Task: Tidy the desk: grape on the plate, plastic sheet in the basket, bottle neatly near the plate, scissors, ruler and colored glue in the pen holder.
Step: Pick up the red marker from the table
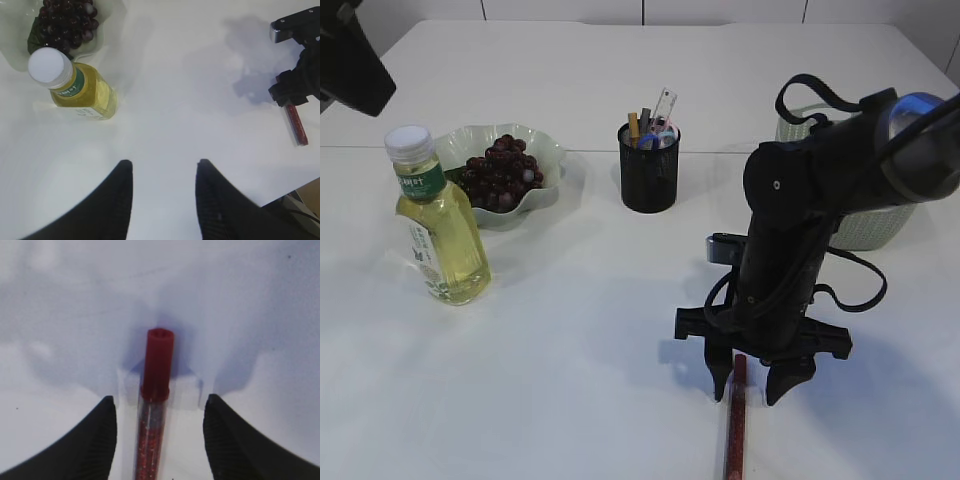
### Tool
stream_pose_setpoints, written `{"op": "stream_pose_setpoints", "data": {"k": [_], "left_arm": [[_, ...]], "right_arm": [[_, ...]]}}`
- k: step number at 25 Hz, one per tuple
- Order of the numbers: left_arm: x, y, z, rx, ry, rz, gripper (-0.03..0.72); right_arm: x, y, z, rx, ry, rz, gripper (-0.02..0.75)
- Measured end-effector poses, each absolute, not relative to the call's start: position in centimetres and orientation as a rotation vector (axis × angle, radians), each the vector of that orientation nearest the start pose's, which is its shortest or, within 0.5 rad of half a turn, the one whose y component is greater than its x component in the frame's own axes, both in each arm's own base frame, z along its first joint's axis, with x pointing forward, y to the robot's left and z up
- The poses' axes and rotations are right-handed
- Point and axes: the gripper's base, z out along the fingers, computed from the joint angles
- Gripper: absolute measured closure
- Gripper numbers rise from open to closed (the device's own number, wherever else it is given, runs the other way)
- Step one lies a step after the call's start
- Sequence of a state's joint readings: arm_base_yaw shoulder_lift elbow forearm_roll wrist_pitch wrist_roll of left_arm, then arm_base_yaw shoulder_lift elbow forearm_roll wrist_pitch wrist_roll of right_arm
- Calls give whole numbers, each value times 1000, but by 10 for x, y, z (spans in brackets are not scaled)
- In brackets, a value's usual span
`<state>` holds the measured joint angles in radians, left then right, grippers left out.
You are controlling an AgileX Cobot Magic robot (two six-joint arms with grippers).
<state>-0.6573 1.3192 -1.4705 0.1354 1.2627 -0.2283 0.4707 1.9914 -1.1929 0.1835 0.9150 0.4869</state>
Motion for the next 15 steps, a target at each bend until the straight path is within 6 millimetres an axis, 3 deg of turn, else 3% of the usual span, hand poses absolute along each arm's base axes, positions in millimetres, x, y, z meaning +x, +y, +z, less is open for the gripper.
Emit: {"op": "stream_pose_setpoints", "data": {"k": [15], "left_arm": [[207,-145,410,557,2525,-144,379]], "right_arm": [[307,169,128,192,3239,135,299]]}}
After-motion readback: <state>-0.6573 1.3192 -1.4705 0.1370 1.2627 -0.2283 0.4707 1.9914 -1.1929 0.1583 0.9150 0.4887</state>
